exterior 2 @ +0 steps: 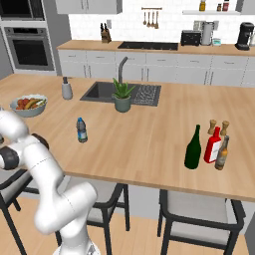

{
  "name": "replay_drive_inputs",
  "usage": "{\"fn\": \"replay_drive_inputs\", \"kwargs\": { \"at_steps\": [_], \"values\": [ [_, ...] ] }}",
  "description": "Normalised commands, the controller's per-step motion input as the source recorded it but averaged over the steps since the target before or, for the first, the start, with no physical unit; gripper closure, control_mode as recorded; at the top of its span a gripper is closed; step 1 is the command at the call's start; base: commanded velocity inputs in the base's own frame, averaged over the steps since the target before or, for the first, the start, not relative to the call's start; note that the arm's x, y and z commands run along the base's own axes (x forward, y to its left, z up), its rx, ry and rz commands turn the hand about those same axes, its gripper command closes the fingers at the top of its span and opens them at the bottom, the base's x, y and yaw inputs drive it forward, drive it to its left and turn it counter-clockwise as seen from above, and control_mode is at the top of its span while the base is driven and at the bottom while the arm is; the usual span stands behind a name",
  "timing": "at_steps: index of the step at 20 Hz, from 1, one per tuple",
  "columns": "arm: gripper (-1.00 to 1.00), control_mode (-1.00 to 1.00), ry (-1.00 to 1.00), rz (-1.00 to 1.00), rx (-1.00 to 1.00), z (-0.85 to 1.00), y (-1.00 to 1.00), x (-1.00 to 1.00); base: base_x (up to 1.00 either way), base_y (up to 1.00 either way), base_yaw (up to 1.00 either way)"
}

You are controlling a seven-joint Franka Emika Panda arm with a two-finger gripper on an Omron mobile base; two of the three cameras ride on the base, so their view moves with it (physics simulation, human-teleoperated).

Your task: Move the plastic bottles in the middle to the plastics group, and the glass bottles in the middle to the glass group.

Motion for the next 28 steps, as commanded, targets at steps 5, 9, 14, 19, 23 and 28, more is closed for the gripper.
{"fn": "replay_drive_inputs", "kwargs": {
  "at_steps": [5, 9, 14, 19, 23, 28],
  "values": [
    [-1.00, -1.00, 0.00, 0.00, 0.00, -0.01, 0.00, -0.04, 0.00, 0.00, 0.00],
    [-1.00, -1.00, -0.11, 0.00, 0.05, 0.11, -0.32, -0.75, 0.00, 0.00, 0.00],
    [-1.00, -1.00, -0.18, 0.00, 0.17, 0.00, -0.78, -1.00, 0.00, 0.00, 0.00],
    [-1.00, -1.00, -0.19, 0.00, 0.15, -0.16, -0.94, -1.00, 0.00, 0.00, 0.00],
    [-1.00, -1.00, -0.35, 0.00, 0.19, -0.74, -1.00, -1.00, 0.00, 0.00, 0.00],
    [-1.00, -1.00, -0.39, 0.00, 0.30, -1.00, -1.00, -1.00, 0.00, 0.00, 0.00]
  ]
}}
